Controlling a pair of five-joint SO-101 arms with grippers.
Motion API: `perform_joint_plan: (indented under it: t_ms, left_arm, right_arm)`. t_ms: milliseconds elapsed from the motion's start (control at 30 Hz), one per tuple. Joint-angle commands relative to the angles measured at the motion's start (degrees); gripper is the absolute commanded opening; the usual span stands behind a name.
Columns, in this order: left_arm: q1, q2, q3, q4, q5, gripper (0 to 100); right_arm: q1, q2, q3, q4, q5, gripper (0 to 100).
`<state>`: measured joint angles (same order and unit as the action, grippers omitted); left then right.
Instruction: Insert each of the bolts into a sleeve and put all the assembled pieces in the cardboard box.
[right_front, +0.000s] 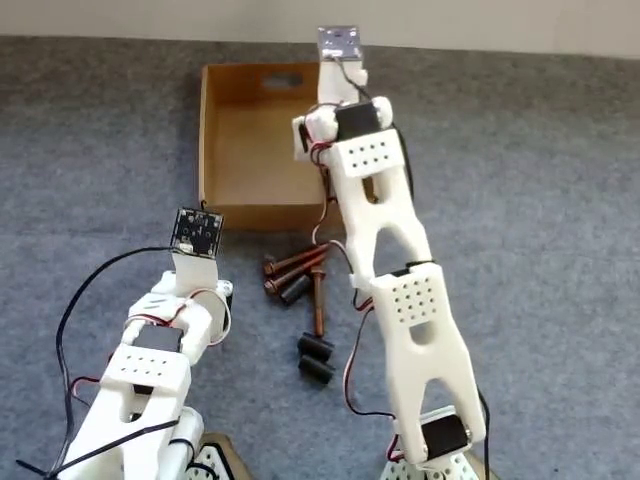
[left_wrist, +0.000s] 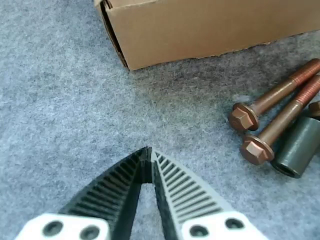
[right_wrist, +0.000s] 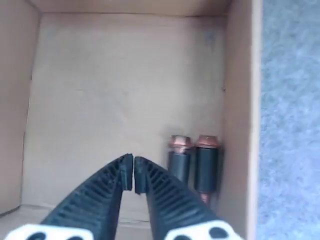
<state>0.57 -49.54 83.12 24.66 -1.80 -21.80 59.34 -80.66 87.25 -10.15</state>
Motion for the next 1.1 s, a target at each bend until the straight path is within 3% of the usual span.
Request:
perform_joint_plan:
  t_ms: [0, 300, 633, 767, 933, 1067]
  left_arm:
    - [1.1, 0.0, -0.2, -1.0, -0.5, 1]
    - [1.1, 0.0, -0.2, -1.1, -0.5, 1]
    - [1.1, 0.0, -0.2, -1.4, -0.5, 1]
    - [1.1, 0.0, 0.2, -1.5, -0.5, 1]
    - [1.1, 0.0, 0.3, -1.5, -0.5, 1]
    - [1.1, 0.0, 0.3, -1.5, -0.5, 1]
  right_arm:
    - [-0.9, 1.7, -2.4, 0.4, 1.4, 0.9]
    - [0.3, 0.7, -22.6, 13.8, 3.3, 0.9]
    - [0.4, -11.7, -15.3, 14.0, 3.1, 1.0]
    - [0.2, -23.3, -2.3, 14.1, 3.2, 1.0]
    - [-2.5, -45.0, 27.5, 13.7, 3.6, 0.9]
    - [-6.3, -59.2, 50.2, 9.5, 9.2, 0.9]
